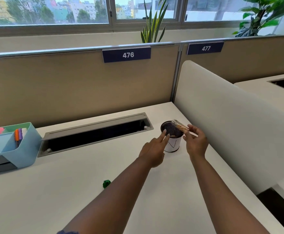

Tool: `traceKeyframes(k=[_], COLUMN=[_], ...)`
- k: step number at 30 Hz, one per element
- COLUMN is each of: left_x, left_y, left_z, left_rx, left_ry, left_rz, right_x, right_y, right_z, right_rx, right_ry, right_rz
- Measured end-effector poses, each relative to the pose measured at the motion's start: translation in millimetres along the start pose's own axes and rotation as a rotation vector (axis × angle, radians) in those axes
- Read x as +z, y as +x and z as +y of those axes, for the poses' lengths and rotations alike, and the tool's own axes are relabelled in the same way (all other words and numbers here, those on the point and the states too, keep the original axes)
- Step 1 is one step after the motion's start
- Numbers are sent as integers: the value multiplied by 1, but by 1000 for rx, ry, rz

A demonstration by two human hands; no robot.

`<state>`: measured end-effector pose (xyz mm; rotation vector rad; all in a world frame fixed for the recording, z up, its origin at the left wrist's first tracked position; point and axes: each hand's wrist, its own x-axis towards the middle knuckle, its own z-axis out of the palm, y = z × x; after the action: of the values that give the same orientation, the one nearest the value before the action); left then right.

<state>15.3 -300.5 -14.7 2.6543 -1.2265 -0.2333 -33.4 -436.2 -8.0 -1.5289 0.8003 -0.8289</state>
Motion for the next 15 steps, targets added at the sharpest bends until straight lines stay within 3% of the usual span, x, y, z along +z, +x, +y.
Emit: traceKeyframes(k=[6, 15], left_x=[6, 4], left_y=[8, 9], left_z=[7, 9], left_rx=[-6, -22], left_ry=[30, 5], left_rz=[-4, -24], right_x=[0, 2], right_y=[6, 2], right_z=[0, -1], right_rx=[-246, -405], right_ry=[-251, -336], right_rz=[-25, -40])
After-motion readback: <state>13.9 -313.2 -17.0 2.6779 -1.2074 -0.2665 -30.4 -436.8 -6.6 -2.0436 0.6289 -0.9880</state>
